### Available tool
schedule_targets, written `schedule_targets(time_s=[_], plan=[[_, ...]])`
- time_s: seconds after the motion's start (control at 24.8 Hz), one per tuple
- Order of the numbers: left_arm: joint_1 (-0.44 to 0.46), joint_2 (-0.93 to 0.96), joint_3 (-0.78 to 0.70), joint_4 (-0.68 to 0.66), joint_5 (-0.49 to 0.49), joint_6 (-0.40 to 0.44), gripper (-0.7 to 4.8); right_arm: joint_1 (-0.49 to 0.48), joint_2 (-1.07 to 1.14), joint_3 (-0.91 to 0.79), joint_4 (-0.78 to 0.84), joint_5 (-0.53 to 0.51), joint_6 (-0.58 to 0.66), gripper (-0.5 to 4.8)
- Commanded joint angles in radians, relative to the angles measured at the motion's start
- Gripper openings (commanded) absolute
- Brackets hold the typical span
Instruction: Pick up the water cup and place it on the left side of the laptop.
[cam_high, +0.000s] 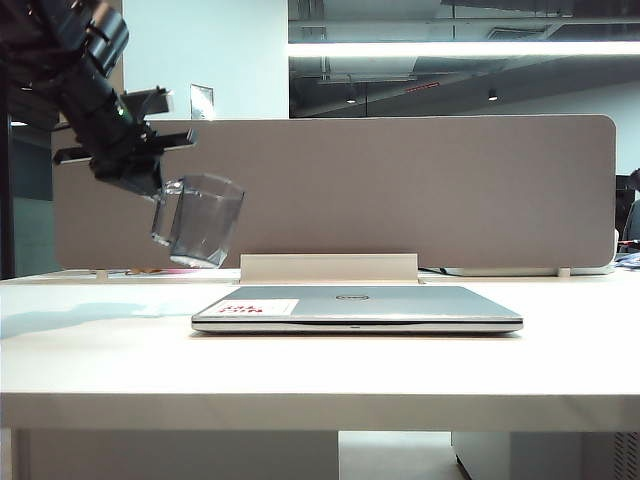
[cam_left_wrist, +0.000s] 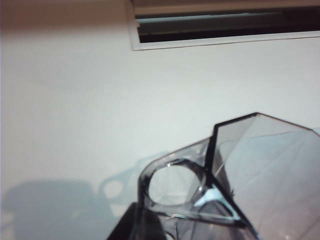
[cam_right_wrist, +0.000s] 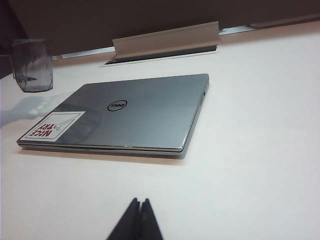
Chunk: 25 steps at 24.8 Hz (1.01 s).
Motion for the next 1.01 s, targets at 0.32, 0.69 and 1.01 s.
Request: schedule_targets(time_s=[0.32,0.69,1.01], plan=[[0.001,-0.006,-0.168,0.24,-0.082,-0.004,-0.06,0.0,-0.001,-0.003,0.011,-0.003,0.0,-0.01],[0.002,-0.006,-0.251,0.299,-0.086,-0.003,-0.06,0.0,-0.001,-0.003,0.011,-0.002,0.0,-0.01],[0.023,-0.006,-0.271,0.314,-0.106,-0.003,-0.06,0.0,-0.001,-0.003,0.011,-0.003,0.0,-0.01]])
